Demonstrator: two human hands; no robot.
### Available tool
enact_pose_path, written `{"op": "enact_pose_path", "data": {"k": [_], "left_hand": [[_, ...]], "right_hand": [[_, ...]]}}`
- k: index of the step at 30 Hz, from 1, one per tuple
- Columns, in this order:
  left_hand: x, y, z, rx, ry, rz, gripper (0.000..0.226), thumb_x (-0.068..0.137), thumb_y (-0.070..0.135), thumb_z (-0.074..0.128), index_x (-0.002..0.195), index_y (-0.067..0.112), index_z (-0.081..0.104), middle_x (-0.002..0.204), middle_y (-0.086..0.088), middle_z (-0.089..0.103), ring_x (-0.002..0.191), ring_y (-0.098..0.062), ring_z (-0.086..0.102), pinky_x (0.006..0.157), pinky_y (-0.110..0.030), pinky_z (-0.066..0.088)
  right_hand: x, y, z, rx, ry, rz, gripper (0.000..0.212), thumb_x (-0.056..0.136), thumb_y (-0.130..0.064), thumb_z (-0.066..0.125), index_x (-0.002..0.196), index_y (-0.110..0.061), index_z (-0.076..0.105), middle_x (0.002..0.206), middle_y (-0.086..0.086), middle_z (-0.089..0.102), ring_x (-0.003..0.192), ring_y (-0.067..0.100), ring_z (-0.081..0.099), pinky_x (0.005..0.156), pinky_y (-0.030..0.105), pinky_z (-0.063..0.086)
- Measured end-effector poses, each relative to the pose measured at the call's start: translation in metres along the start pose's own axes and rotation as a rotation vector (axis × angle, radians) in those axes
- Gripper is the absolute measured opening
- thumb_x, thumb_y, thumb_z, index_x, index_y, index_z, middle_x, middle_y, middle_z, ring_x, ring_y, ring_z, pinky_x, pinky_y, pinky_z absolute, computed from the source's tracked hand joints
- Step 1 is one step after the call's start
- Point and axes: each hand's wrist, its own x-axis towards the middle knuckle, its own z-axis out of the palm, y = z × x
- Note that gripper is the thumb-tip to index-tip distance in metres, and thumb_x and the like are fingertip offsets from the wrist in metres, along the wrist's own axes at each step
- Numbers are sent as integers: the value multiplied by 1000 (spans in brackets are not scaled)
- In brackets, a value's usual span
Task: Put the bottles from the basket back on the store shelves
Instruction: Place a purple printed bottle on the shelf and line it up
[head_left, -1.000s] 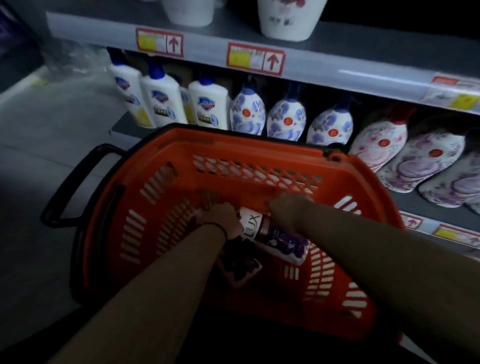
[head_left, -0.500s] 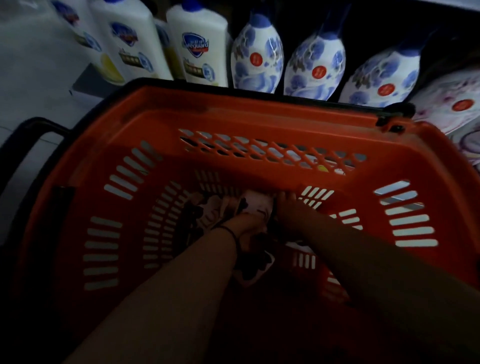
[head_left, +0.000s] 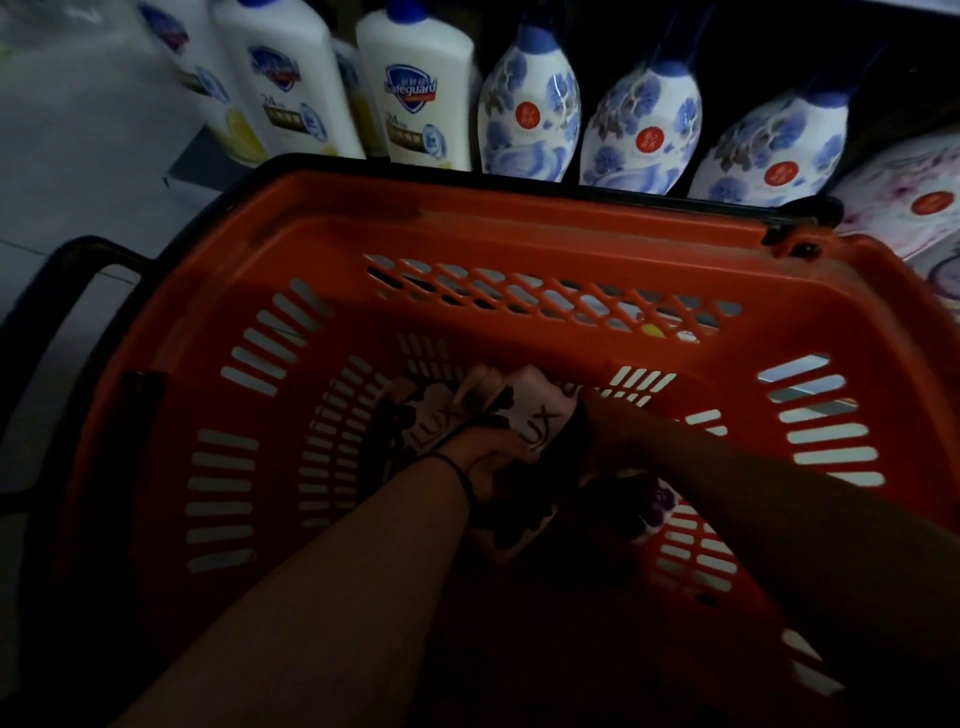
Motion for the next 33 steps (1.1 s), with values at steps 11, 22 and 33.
{"op": "enact_pose_path", "data": {"k": [11, 22, 33], "left_hand": [[-119, 26, -11, 115, -153, 276, 38, 88, 18, 65, 122, 2, 62, 127, -26, 57, 119, -40, 54, 108, -51, 37], [-286, 85, 94, 127, 67, 707, 41, 75, 33, 77, 113, 24, 64, 110, -3, 72, 103, -25, 65, 90, -42, 50], [-280, 151, 267, 269, -66, 758, 12, 82, 16, 71, 94, 16, 71, 78, -3, 76, 71, -16, 73, 67, -33, 57]], "right_hand": [[-117, -45, -83, 316, 137, -314, 76, 52, -30, 91, 119, -31, 55, 108, -9, 66, 94, 7, 62, 82, 22, 51], [-292, -33, -137, 905, 496, -369, 40, 62, -20, 88, 93, -23, 63, 94, 0, 73, 86, 11, 70, 82, 23, 55], [-354, 91, -180, 1231, 825, -212, 56, 50, -25, 93, 94, -20, 60, 96, 5, 71, 86, 23, 71, 84, 43, 58]]}}
